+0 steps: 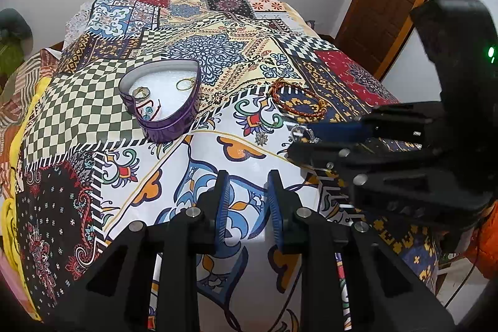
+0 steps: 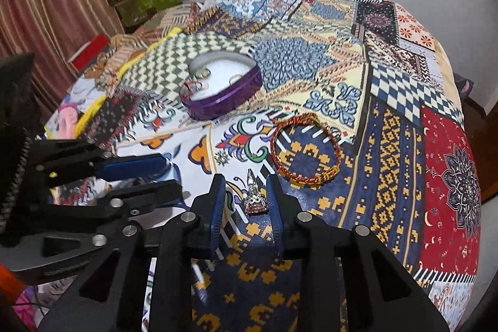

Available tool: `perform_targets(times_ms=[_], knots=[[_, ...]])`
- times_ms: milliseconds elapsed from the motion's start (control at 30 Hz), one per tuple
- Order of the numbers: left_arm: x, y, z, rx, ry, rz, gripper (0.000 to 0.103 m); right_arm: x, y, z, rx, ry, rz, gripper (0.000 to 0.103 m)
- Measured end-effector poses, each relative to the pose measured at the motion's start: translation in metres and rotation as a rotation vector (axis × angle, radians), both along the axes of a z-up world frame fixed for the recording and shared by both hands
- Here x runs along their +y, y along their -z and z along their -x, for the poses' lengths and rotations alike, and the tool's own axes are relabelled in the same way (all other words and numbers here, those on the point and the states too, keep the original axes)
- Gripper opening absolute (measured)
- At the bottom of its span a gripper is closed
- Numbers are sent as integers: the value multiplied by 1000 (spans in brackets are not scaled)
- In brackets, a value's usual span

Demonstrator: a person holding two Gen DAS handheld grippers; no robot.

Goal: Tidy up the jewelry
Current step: 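Grasp the silver pendant with the right tool, then carry the silver pendant toward the heart tin with the right tool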

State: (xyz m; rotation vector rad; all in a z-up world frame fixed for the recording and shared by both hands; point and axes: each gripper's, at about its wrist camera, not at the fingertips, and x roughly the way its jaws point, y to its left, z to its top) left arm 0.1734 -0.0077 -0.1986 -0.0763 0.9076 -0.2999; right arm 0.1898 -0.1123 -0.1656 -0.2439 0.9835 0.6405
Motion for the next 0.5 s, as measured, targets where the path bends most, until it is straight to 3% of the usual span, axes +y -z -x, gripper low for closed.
perform_targets(times_ms=[100, 500], knots=[[-2, 0, -3, 0, 13, 7, 21, -2, 0, 3, -16, -8, 21, 14], [-17, 5, -33, 3, 34, -9, 18, -20, -20, -3, -29, 58, -56, 14]])
